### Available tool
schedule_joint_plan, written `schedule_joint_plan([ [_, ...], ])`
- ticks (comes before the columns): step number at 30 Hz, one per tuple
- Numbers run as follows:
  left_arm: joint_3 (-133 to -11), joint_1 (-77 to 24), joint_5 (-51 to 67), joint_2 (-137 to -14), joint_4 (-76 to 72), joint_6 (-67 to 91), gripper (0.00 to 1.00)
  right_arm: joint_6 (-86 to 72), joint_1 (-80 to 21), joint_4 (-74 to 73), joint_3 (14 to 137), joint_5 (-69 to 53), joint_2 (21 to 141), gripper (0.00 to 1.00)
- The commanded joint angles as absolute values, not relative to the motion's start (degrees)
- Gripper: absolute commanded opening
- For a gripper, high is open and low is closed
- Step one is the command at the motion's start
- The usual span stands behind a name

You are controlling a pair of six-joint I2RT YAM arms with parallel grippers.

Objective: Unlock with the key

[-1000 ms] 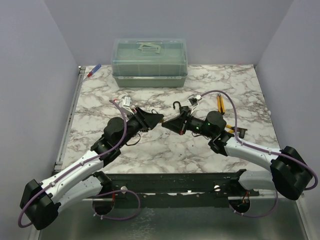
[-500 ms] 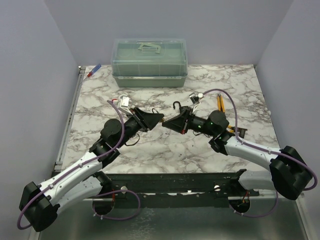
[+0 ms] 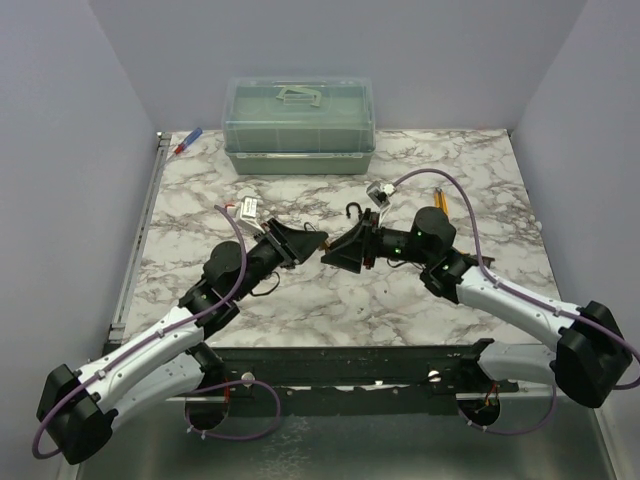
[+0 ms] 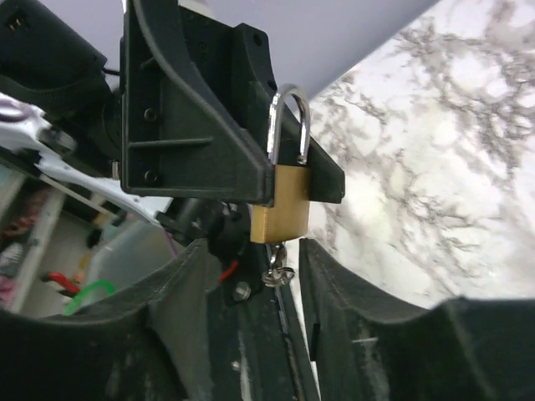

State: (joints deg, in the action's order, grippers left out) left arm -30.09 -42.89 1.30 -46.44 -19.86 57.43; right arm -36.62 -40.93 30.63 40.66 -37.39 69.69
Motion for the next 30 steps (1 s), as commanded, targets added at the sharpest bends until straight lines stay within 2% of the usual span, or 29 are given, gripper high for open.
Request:
schedule_joint_plan([
  [1, -31.4, -43.5, -5.1, -47.7, -14.2, 61.3, 0.0, -25.0, -41.3, 15.3, 42.3, -36.7, 65.7, 0.56],
  [5, -31.8, -43.5, -6.1, -49.3, -14.1, 62.8, 0.0, -22.7, -41.3, 12.2, 41.6, -32.0, 63.3, 0.73],
  [9, -32.6, -43.5, -5.5, -51.0, -14.2, 63.3, 0.0, -23.6, -41.4, 15.1, 40.6, -30.8, 64.0, 0.8],
  [18, -33.2, -43.5, -5.8, -51.6, -14.3, 65.1, 0.0, -25.1, -41.6, 21.1, 40.3, -23.9, 67.5, 0.81],
  [30, -33.3, -43.5, -8.1, -52.2, -14.6, 68.2, 0.0, -26.8, -43.5, 27.9, 39.8, -18.4, 70.6, 0.72],
])
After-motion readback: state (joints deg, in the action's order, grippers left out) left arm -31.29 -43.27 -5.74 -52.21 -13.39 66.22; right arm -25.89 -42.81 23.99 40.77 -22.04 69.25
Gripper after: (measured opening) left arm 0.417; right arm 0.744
